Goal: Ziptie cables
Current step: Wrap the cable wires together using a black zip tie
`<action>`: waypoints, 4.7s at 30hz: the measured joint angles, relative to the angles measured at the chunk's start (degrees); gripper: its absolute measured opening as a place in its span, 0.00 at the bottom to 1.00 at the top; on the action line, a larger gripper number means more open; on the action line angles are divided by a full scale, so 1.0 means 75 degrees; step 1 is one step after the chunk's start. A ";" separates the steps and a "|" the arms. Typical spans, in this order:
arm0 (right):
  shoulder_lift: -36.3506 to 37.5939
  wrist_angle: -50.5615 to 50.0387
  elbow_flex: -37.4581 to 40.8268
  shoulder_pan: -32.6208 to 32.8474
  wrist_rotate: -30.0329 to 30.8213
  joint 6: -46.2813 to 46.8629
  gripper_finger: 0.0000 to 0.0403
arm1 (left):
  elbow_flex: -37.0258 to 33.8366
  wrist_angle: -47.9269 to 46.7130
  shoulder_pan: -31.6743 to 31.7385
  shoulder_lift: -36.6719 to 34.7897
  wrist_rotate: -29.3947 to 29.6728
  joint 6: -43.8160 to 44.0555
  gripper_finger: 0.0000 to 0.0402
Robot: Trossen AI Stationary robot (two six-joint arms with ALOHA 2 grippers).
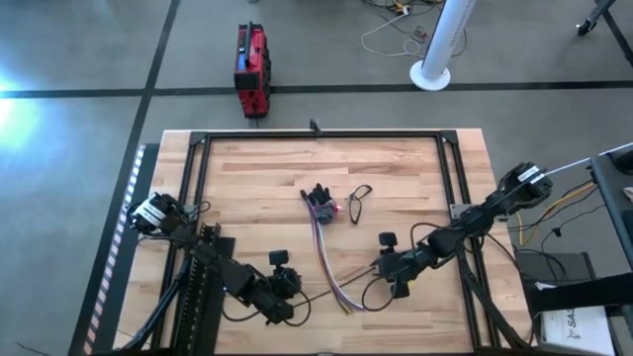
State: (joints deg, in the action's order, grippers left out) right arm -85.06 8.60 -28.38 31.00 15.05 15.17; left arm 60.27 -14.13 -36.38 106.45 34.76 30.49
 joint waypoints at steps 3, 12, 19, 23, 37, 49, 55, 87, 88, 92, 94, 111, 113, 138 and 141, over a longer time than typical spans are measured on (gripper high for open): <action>-0.0177 0.0085 0.0098 -0.0167 -0.0219 -0.0111 0.25 | 0.0000 0.0152 0.0005 0.0000 -0.0406 -0.0358 0.15; -0.0851 0.0509 0.0085 -0.0386 -0.0378 -0.0510 0.15 | 0.0000 0.0030 0.0020 -0.0006 -0.0590 -0.0597 0.15; -0.0874 0.0446 0.0088 -0.0383 -0.0406 -0.0542 0.06 | 0.0000 -0.1239 0.0019 -0.0204 -0.2062 -0.0443 0.15; -0.0883 0.0446 0.0091 -0.0386 -0.0405 -0.0688 0.01 | 0.0006 -0.1457 -0.0049 -0.0210 -0.2267 -0.0403 0.15; -0.0897 0.0472 0.0108 -0.0386 -0.0399 -0.0771 0.00 | 0.0015 -0.1429 -0.0213 0.0323 -0.1868 -0.3050 0.23; -0.0897 0.0475 0.0111 -0.0386 -0.0396 -0.0772 0.00 | 0.0009 -0.1591 -0.0330 0.0152 -0.1860 -0.3636 0.27; -0.0897 0.0475 0.0111 -0.0386 -0.0390 -0.0838 0.00 | -0.0038 -0.1603 -0.0376 0.0157 -0.1926 -0.2976 0.23; -0.0903 0.0504 0.0123 -0.0386 -0.0186 -0.1229 0.00 | -0.0617 0.0545 -0.0301 0.0638 -0.0705 -0.0981 0.16; -0.0903 0.0507 0.0123 -0.0386 -0.0186 -0.1229 0.00 | -0.0612 0.0551 -0.0243 0.0638 -0.0702 -0.0878 0.15; -0.0906 0.0533 0.0126 -0.0386 -0.0186 -0.1232 0.00 | -0.0609 0.0638 -0.0018 0.0641 -0.0542 -0.0518 0.16; -0.0906 0.0551 0.0129 -0.0386 -0.0186 -0.1245 0.00 | -0.0610 0.0729 0.0070 0.0641 -0.0522 -0.0512 0.16; -0.0909 0.0563 0.0129 -0.0386 -0.0148 -0.1509 0.00 | -0.0606 0.1151 0.0277 0.0582 -0.0321 -0.0571 0.15; -0.0912 0.0564 0.0129 -0.0386 -0.0140 -0.1514 0.00 | -0.0606 0.1144 0.0280 0.0510 -0.0321 -0.0435 0.15; -0.0918 0.0539 0.0105 -0.0389 -0.0123 -0.1365 0.00 | -0.0624 0.0642 -0.0114 -0.0521 -0.2203 0.9965 0.45; -0.0918 0.0539 0.0105 -0.0386 -0.0103 -0.1363 0.00 | -0.0621 0.0862 -0.0168 -0.0378 -0.2218 1.0164 0.45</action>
State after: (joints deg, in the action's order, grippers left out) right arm -91.94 12.64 -27.59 28.10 14.27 4.95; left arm 55.61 -7.67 -37.64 103.62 18.12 106.72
